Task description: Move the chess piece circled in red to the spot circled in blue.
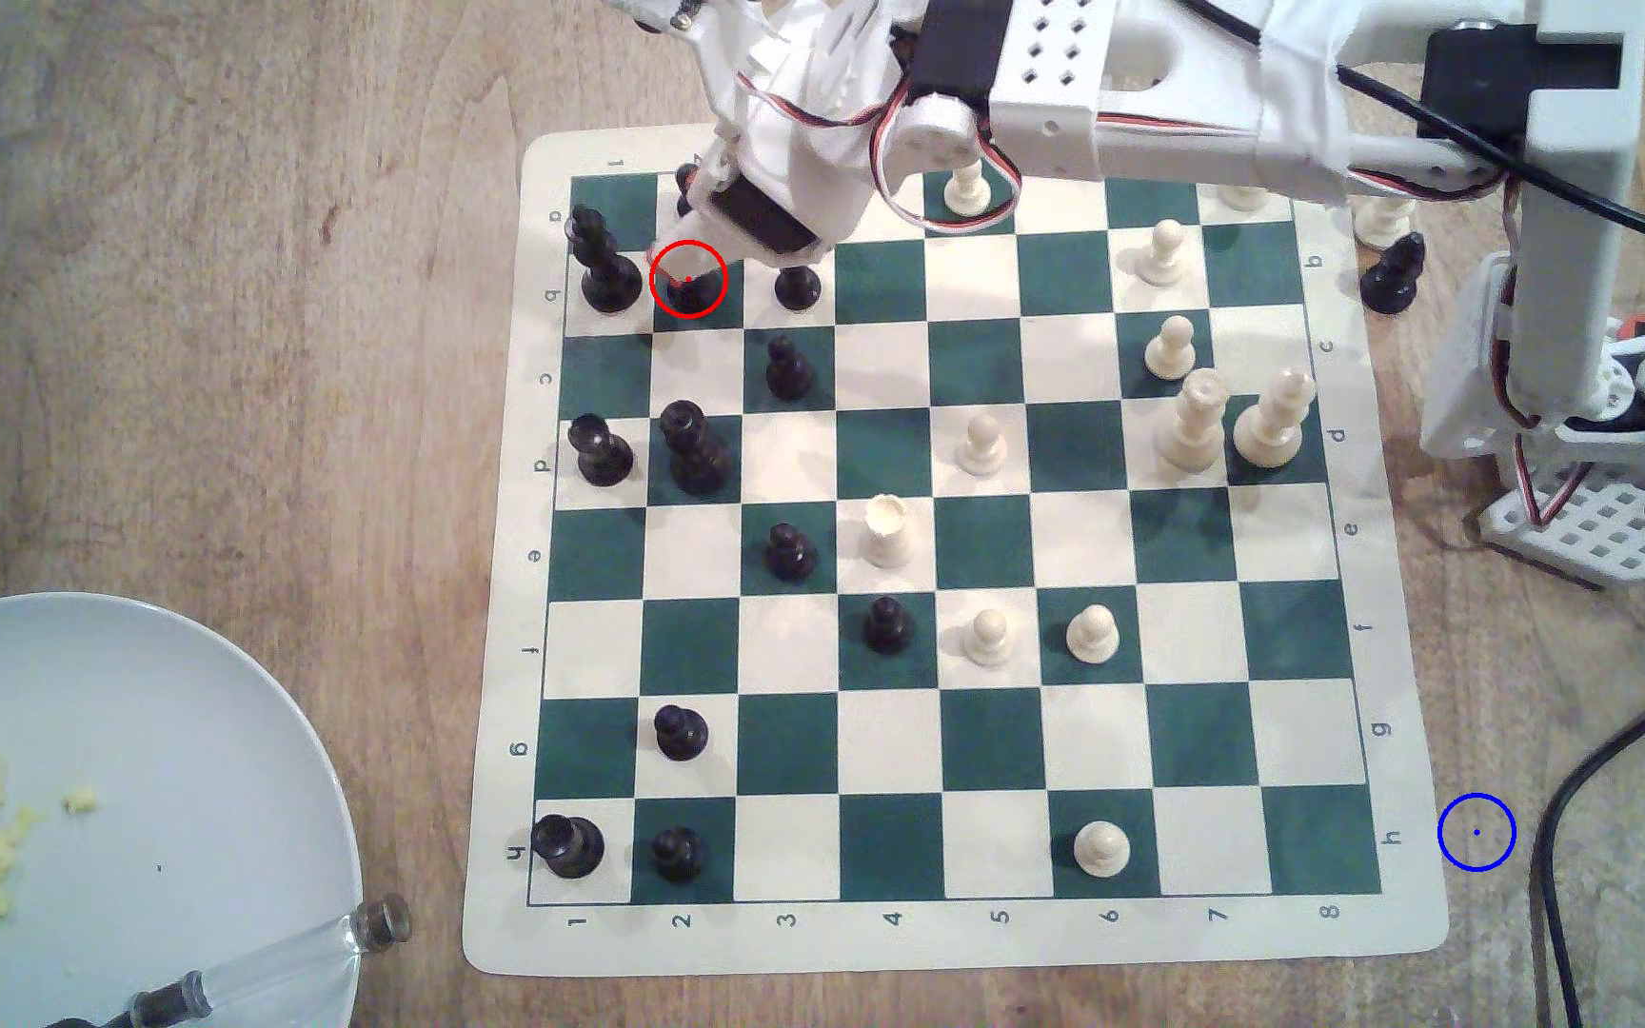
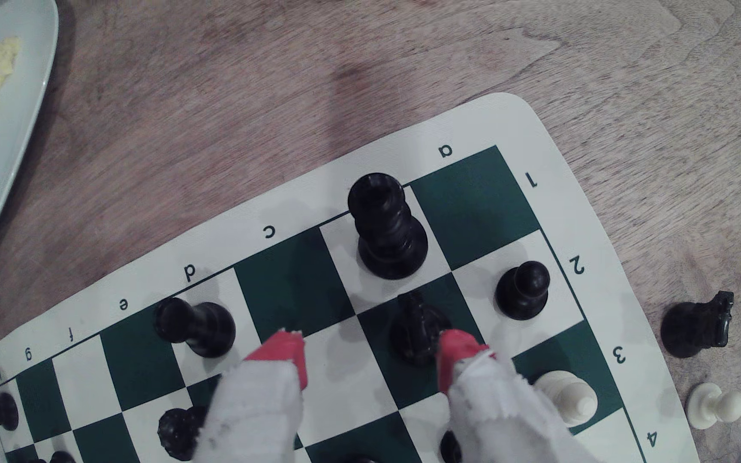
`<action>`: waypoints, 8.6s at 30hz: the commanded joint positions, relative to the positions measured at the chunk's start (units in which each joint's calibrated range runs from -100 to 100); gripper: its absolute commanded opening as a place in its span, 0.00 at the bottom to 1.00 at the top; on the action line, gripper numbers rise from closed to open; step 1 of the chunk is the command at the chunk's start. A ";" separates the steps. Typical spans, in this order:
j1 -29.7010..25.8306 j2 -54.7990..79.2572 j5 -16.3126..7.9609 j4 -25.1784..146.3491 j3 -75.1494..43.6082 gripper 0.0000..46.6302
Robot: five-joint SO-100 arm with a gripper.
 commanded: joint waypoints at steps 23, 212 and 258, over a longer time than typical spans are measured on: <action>0.61 6.39 0.49 -10.20 -3.94 0.34; -75.03 -69.93 3.66 9.46 77.11 0.04; -73.85 -77.23 3.42 14.70 79.28 0.39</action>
